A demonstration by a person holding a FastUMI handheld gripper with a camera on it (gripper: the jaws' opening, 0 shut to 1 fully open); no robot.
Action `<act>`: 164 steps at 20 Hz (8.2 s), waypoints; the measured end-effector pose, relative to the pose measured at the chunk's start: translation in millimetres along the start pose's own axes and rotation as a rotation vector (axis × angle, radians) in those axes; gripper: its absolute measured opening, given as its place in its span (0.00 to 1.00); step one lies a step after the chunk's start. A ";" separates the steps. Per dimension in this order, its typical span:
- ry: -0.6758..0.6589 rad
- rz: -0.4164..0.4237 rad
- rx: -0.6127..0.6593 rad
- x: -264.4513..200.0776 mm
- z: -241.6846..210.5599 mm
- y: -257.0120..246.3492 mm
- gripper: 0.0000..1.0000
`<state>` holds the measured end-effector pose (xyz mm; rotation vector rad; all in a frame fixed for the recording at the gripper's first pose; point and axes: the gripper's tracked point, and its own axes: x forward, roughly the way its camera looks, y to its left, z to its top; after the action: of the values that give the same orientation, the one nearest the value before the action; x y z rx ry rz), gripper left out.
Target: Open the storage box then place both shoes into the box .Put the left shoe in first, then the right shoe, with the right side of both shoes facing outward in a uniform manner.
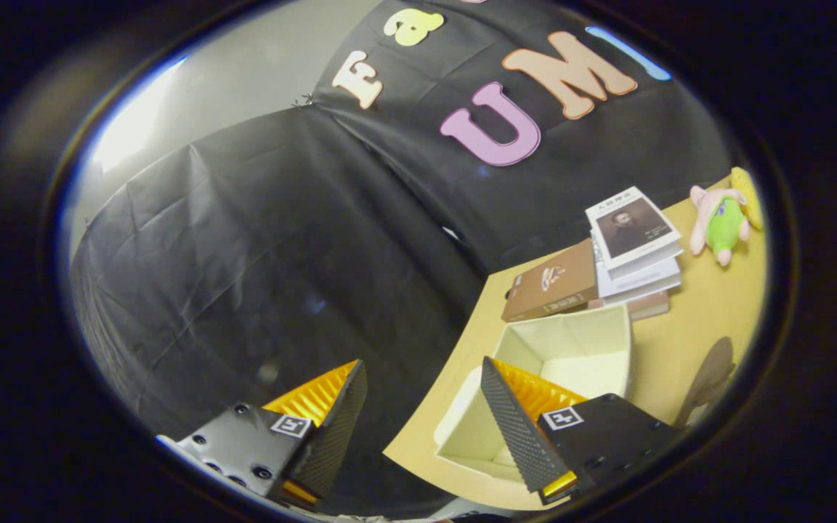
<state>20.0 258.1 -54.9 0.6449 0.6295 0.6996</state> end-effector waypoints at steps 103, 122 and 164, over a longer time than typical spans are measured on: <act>0.350 -0.514 0.206 50.7 -92.6 -133.8 0.03; 0.572 -0.614 -0.063 116.0 -174.9 -160.9 0.13; 0.138 -0.624 -0.482 -193.1 42.7 -297.4 1.00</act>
<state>45.2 -75.0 -181.4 -0.0592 0.7091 0.2862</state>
